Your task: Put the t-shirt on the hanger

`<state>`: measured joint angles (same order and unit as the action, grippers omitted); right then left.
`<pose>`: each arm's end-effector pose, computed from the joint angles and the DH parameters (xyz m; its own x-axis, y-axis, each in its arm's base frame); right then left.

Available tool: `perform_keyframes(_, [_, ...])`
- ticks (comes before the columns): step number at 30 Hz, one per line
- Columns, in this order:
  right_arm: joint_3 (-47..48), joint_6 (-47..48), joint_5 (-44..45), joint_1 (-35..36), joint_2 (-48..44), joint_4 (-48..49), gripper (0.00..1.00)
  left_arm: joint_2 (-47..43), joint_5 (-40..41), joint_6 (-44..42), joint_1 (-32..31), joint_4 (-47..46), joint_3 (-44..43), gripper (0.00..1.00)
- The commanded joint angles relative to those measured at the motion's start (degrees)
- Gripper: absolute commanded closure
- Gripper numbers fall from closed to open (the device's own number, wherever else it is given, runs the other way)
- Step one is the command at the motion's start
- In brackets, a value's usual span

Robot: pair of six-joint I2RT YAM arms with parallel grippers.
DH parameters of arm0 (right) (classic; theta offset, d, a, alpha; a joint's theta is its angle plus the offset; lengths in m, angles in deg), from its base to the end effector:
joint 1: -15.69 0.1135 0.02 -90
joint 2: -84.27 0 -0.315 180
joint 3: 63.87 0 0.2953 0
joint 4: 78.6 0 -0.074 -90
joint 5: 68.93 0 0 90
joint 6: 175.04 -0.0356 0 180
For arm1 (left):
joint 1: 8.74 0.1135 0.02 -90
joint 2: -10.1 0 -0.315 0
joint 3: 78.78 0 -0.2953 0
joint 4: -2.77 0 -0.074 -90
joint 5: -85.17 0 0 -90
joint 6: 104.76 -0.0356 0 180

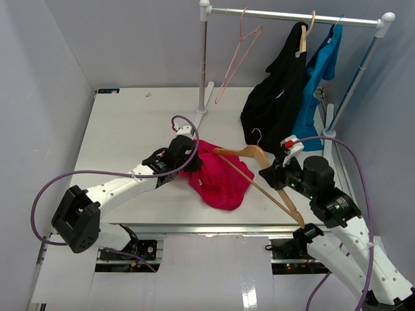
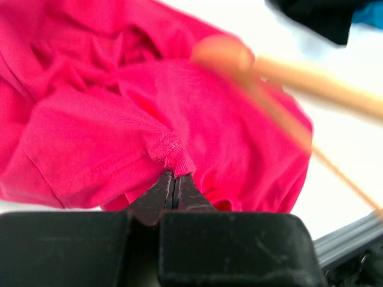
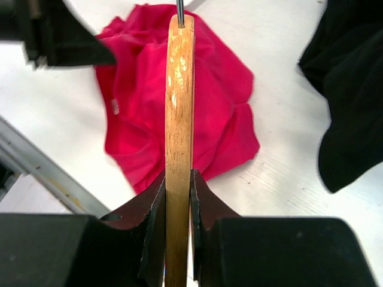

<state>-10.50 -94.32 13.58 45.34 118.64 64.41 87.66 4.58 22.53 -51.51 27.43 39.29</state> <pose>0.1221 0.0749 0.3537 -0.3614 -0.0217 -0.9322 -0.5471 0.8145 0.1931 0.2387 -0.2129 0.2710 -0.7281 -0.1407 -0.6709 0.1725 0.9096 -0.3780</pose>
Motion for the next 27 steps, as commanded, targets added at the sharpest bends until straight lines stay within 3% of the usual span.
perform_keyframes(1, [-0.6,0.5,-9.0,0.1,-6.6,6.7,0.92,0.6,4.5,-1.7,1.6,6.4,-5.1,1.0])
perform_keyframes(13, [-1.9,-0.2,-13.7,0.1,-18.0,0.3,0.92,-1.0,4.3,-5.9,6.5,10.7,-6.4,1.0])
perform_keyframes(27, [-7.0,-1.2,-19.6,0.1,-20.1,1.6,0.92,-0.7,2.1,-5.7,6.9,11.9,-7.4,1.0])
